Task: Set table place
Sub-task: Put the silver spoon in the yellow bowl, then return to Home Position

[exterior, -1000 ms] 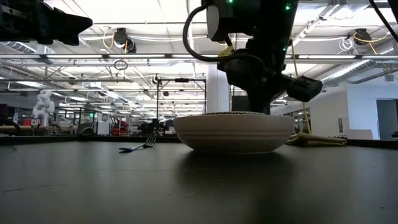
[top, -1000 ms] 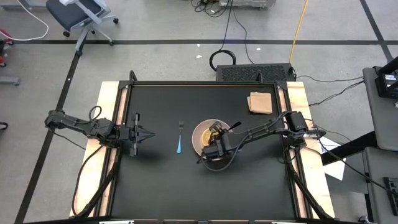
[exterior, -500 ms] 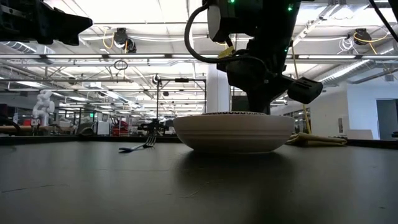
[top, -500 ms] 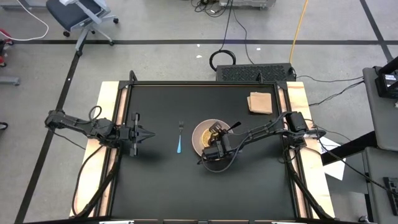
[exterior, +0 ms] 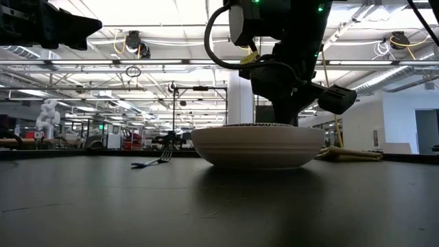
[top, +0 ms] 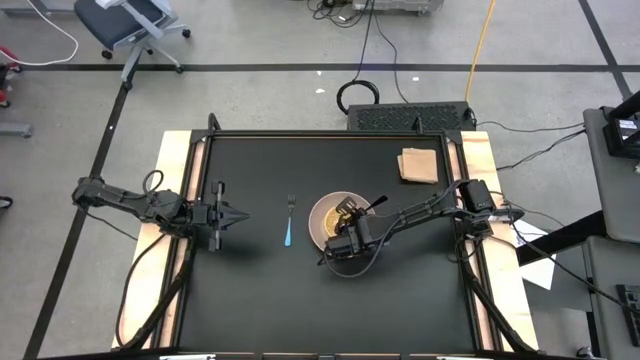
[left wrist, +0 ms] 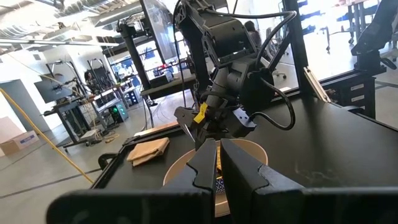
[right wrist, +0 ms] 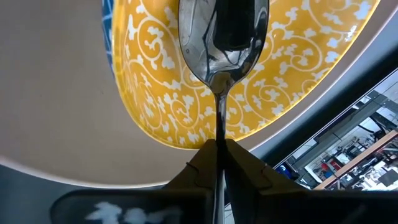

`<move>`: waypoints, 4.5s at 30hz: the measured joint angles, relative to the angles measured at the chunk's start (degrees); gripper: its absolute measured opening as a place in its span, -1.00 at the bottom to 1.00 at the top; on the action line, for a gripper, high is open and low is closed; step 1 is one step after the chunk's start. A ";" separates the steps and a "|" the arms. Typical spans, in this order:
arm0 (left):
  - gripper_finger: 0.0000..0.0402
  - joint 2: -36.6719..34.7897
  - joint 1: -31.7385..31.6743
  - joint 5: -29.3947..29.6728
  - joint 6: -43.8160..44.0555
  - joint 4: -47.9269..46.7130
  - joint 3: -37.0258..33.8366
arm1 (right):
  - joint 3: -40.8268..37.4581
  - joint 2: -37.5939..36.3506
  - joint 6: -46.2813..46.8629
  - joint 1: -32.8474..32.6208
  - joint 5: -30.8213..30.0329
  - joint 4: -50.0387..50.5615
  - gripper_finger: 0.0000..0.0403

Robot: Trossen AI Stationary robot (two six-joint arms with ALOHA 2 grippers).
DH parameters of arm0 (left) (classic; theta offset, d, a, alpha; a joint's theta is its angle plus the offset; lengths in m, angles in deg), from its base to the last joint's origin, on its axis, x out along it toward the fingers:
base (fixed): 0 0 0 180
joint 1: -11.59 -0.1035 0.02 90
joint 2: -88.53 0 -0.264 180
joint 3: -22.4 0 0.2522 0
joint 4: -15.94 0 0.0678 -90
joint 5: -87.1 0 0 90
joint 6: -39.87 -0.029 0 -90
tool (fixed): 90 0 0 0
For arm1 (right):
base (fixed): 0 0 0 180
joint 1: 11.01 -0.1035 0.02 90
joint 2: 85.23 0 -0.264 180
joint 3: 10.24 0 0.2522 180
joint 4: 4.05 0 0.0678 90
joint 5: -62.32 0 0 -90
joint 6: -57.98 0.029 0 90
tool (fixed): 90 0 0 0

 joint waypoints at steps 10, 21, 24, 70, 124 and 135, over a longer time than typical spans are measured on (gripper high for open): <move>-0.86 -0.01 0.00 0.00 -0.17 0.00 0.00 | 0.00 0.00 0.10 -0.01 0.00 0.00 -0.93; -0.86 -0.02 0.02 0.00 -0.15 0.00 0.00 | 0.00 0.02 1.12 -0.13 0.00 0.09 -0.85; -0.86 -0.02 0.00 0.00 -0.13 0.00 0.00 | 0.00 0.02 1.66 -0.13 0.02 0.13 -0.79; -0.86 -0.04 0.01 0.25 -3.29 2.17 -0.02 | 5.06 -15.04 11.88 -5.52 11.60 -1.88 -0.98; -0.86 -0.17 3.50 4.07 -2.90 0.65 0.00 | -64.46 -90.86 28.84 7.80 42.62 -63.70 -1.00; -0.86 -5.96 3.50 3.28 5.06 -7.60 2.45 | -70.97 -100.83 30.45 7.72 42.62 -64.34 -1.00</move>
